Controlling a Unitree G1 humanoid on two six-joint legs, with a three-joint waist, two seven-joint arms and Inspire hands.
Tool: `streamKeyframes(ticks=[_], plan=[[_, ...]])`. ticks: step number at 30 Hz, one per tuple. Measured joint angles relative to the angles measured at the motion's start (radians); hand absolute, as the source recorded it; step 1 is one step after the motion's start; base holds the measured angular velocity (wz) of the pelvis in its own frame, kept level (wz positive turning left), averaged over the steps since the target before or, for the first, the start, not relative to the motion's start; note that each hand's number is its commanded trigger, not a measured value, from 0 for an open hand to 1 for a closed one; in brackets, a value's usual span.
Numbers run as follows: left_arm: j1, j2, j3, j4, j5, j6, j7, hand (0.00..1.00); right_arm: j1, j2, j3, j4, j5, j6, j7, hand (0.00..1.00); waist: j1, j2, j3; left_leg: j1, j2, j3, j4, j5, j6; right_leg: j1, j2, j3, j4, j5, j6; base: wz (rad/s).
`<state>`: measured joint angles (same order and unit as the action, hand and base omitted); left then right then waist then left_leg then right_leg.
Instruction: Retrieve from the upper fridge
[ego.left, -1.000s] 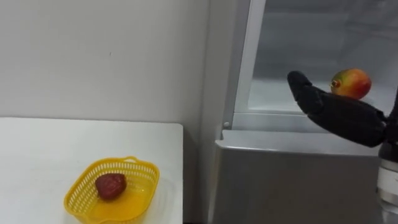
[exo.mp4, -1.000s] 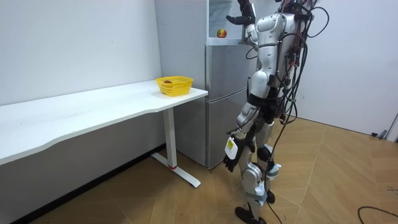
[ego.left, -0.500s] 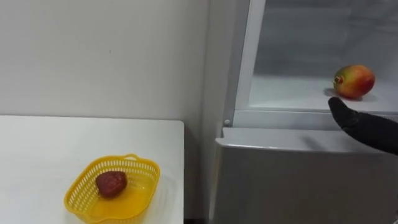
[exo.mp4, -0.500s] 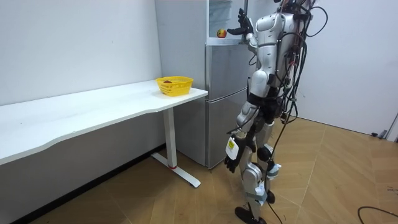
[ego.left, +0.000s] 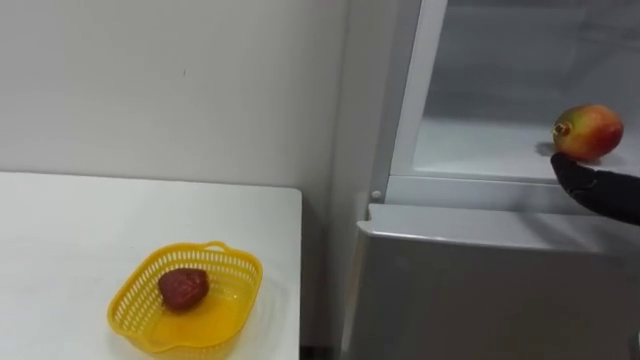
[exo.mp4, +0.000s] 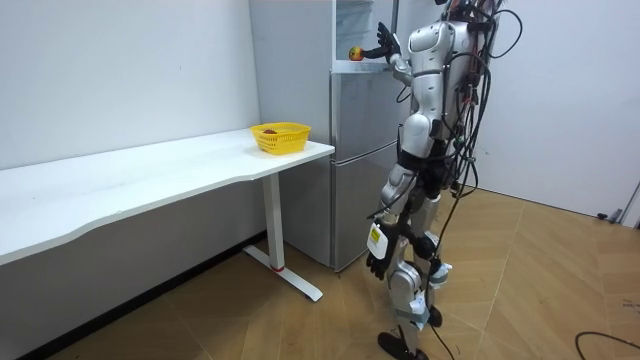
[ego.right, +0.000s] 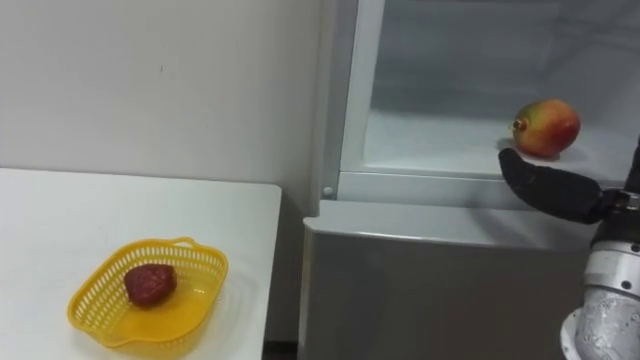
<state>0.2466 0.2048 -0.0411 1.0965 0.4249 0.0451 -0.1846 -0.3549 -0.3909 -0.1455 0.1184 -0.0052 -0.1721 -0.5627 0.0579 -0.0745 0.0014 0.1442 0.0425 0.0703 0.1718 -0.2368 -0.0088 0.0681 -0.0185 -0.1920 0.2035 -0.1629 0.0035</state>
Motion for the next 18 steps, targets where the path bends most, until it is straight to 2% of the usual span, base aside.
streamKeyframes(ticks=[7, 11, 15, 17, 18], plan=[[0.002, 0.004, 0.011, -0.010, -0.001, 0.000, -0.006, 0.00, 0.000, -0.006, -0.006, 0.001, 0.020, 0.014, 0.032, 0.00, -0.003, -0.001, -0.0004, -0.011, -0.003, -0.010, 0.018, 0.000, 0.000, 0.001, -0.004, -0.007, 0.002, 0.000, 0.000, 0.04], [0.007, 0.006, 0.020, -0.020, 0.000, 0.000, -0.007, 0.00, -0.013, -0.038, -0.006, 0.047, 0.058, 0.023, 0.063, 0.00, -0.003, -0.003, 0.0006, -0.012, -0.004, -0.009, 0.019, 0.000, 0.000, 0.002, -0.005, -0.006, 0.002, 0.001, -0.001, 0.00], [0.015, 0.008, 0.037, -0.042, 0.005, 0.003, -0.020, 0.00, -0.022, -0.085, -0.007, 0.069, 0.103, 0.033, 0.070, 0.00, -0.002, -0.013, 0.0063, -0.015, -0.004, -0.007, 0.019, 0.000, 0.000, 0.001, -0.004, -0.004, 0.002, 0.000, -0.001, 0.00], [0.015, 0.009, 0.037, -0.047, 0.005, 0.013, -0.020, 0.00, -0.041, -0.102, -0.007, 0.111, 0.150, 0.039, 0.083, 0.00, -0.004, -0.024, 0.0055, -0.014, -0.004, -0.007, 0.019, 0.000, 0.000, 0.000, -0.005, -0.006, 0.002, 0.000, -0.001, 0.00], [0.015, 0.010, 0.037, -0.047, 0.000, 0.019, -0.018, 0.00, -0.056, -0.110, -0.007, 0.144, 0.166, 0.046, 0.089, 0.00, -0.005, -0.031, 0.0025, -0.014, -0.004, -0.008, 0.019, 0.000, 0.000, -0.001, -0.005, -0.008, 0.002, 0.000, -0.001, 0.00]])
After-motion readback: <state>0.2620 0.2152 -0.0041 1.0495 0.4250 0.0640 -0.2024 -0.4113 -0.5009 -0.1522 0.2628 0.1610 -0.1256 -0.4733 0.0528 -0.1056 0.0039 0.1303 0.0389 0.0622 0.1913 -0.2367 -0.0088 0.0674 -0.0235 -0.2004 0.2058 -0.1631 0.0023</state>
